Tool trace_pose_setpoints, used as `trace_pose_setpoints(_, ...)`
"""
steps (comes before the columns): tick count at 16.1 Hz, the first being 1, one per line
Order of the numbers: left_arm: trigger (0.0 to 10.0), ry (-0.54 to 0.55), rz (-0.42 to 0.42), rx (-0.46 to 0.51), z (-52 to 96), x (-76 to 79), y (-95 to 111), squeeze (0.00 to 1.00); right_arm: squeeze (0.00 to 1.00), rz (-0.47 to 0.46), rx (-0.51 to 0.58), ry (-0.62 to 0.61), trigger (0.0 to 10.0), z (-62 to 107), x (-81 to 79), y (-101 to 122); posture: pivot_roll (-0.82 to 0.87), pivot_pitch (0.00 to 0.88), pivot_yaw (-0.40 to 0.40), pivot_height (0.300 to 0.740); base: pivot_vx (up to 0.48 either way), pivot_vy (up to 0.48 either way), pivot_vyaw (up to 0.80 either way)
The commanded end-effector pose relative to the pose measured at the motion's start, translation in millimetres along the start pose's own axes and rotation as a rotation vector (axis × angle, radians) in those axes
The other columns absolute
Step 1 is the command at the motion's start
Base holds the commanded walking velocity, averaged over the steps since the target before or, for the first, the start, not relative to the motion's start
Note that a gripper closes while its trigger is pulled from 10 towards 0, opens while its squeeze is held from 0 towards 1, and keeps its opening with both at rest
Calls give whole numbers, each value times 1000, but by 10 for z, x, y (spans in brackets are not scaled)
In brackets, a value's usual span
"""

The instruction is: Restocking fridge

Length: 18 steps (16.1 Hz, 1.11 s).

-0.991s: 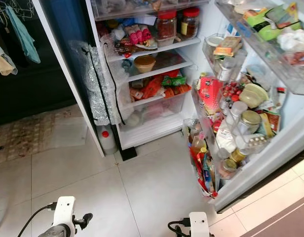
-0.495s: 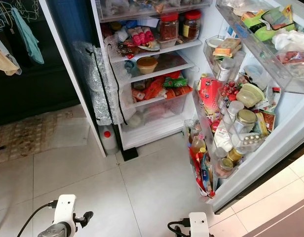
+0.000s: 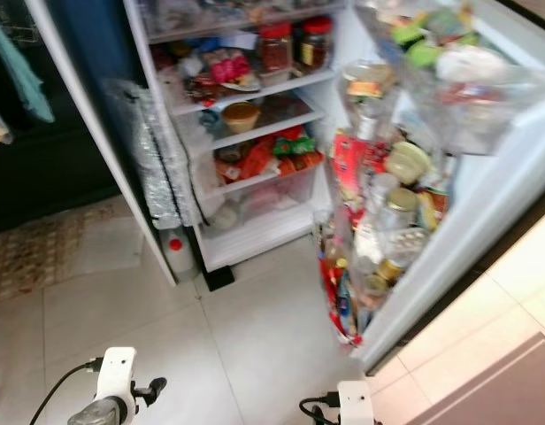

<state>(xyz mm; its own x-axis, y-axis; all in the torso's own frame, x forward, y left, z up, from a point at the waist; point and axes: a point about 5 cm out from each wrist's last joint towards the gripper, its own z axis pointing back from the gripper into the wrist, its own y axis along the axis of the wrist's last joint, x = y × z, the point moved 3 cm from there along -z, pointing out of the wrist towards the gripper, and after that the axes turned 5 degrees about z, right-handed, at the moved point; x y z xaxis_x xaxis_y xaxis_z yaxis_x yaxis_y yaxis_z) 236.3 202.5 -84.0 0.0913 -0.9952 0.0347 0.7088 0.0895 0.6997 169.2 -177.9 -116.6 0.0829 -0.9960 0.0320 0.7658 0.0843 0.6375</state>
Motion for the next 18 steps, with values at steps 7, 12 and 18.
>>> trace_pose_setpoints(7, 10000, 15, -15, -27, 25, -56, -89, 0, 0, -8, -11, -2, 10000, 2, -1, -18, -186, 65, 8, 740, 0, -221, 0)
trace_pose_setpoints(12, 10000, 18, -11, -31, 22, -58, -87, 0, 0, -5, 14, -17, 10000, -7, 24, 37, -188, 59, 10, 740, 0, 0, 0)
trace_pose_setpoints(18, 10000, 16, -14, -27, 19, -58, -71, 0, 0, 38, 150, -233, 10000, -1, 471, 400, -195, 38, 12, 740, 0, 0, 0)
